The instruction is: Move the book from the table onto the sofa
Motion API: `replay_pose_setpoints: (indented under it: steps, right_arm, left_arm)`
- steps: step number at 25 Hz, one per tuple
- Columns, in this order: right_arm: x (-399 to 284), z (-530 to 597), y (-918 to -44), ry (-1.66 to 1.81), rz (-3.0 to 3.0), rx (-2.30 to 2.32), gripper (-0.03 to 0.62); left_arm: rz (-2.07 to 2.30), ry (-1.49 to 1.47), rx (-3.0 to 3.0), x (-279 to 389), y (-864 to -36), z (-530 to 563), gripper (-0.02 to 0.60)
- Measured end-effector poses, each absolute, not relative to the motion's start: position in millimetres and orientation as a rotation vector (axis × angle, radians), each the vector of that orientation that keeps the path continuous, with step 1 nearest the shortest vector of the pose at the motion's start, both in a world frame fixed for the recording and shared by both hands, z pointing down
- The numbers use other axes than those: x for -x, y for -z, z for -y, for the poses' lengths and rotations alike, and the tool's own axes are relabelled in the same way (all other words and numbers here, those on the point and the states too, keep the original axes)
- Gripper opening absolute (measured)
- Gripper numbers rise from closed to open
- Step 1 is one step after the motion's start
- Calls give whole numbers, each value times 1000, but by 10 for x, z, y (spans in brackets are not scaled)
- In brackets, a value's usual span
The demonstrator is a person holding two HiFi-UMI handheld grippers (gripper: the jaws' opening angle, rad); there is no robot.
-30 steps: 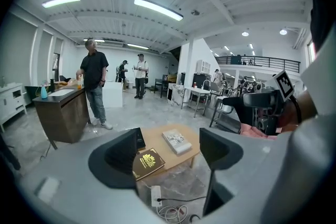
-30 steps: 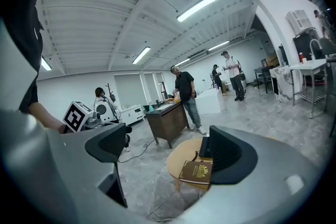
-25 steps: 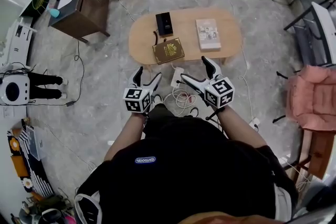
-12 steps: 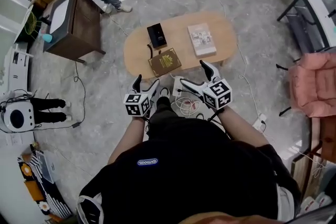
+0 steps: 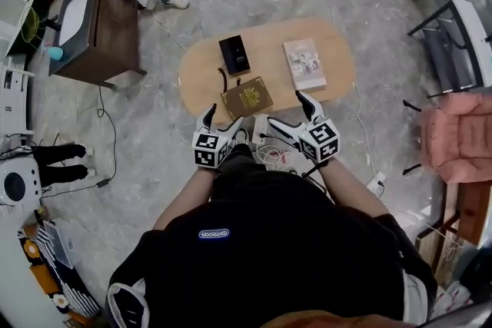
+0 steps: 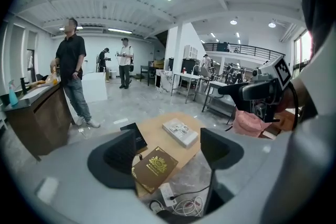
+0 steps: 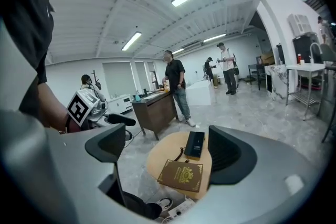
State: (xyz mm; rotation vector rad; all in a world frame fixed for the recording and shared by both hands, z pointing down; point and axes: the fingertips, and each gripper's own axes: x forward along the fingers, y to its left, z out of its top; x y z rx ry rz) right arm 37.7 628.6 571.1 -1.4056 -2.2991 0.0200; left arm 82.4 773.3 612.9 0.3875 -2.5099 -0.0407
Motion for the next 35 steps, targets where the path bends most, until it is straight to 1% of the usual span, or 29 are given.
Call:
replay_pose_setpoints:
  steps: [12,19,24,35]
  right_arm:
    - [-218,-6751,-6595,-16,2130,1324,517]
    - [-180,-6875,-7056,11,2068,1279,518]
    - [-138,-6897,-7397,-39,2044,1190,518]
    - [-2,-7084,-7904,-88,2033,1077,523]
  left_arm:
    - [2380,-37,-430,-514,-6740,-8048,370]
    - [2277,-146,-506,-377,-7290,-8150,370]
    - [2214,-202,-579,-213,-7615,-8202,370]
    - [2115,-311,-731,147,-8211,-8226,370]
